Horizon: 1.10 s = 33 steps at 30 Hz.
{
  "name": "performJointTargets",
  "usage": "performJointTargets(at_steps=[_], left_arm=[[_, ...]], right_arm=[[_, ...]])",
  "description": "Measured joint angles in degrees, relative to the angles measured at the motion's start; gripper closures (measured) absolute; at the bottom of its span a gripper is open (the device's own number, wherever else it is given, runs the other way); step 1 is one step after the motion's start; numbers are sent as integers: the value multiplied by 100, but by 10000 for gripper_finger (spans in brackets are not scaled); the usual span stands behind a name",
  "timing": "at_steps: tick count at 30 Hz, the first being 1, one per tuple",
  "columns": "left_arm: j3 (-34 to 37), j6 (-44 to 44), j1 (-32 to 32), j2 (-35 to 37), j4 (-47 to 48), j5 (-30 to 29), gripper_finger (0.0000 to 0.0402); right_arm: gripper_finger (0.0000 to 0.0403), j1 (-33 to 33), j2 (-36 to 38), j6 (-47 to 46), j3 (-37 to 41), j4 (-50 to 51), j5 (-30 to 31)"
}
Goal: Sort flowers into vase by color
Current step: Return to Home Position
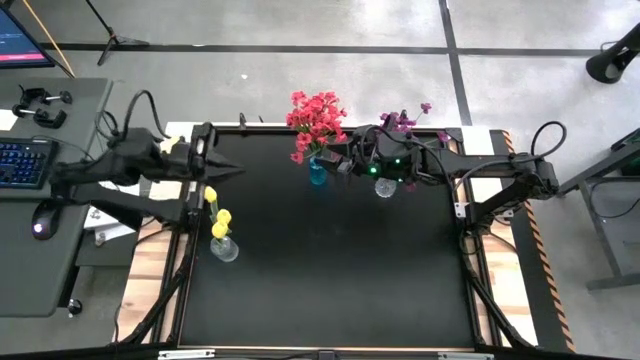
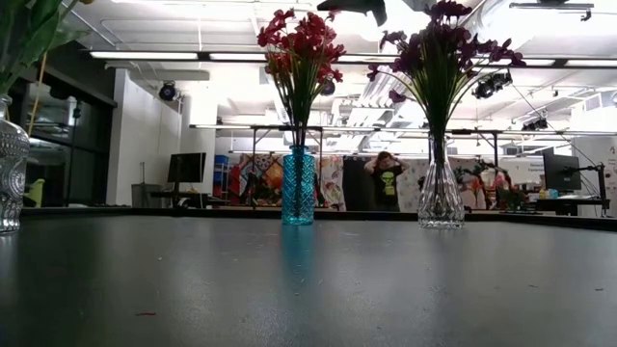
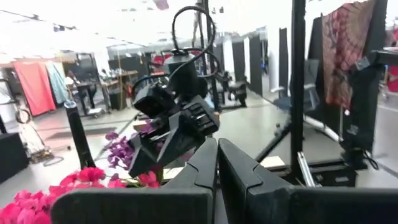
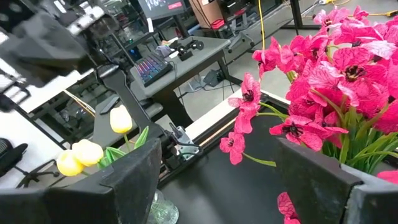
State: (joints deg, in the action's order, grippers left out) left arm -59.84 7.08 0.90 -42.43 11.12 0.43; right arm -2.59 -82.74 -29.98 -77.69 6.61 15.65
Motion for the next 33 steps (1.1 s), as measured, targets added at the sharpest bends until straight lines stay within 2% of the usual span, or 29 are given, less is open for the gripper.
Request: performJointTargets(at_steps=[6,13,16,21,26,33], left_arm=[[614,-109,-710,447,-235,180,401],[1049,-535,-1765,547,-416,1070,401],[1312,-700,-2126,481,-630,1242,401],[1758,-929,-2711,394,-1226,1185,401],[2141,-1140,-3260,229,-1258,900,401],[2686,-1416,-3514,115,-1201,838,401]], right_arm=[[105,0,0,-153,0,0,-32],[105,0,0,-319,2,-31,-69],[105,0,0,-361,1,-47,-70],[105,0,0,-614,2,-45,-134],[105,2,0,-673,0,-43,-228],[105,51,0,-728,2,-42,-237]])
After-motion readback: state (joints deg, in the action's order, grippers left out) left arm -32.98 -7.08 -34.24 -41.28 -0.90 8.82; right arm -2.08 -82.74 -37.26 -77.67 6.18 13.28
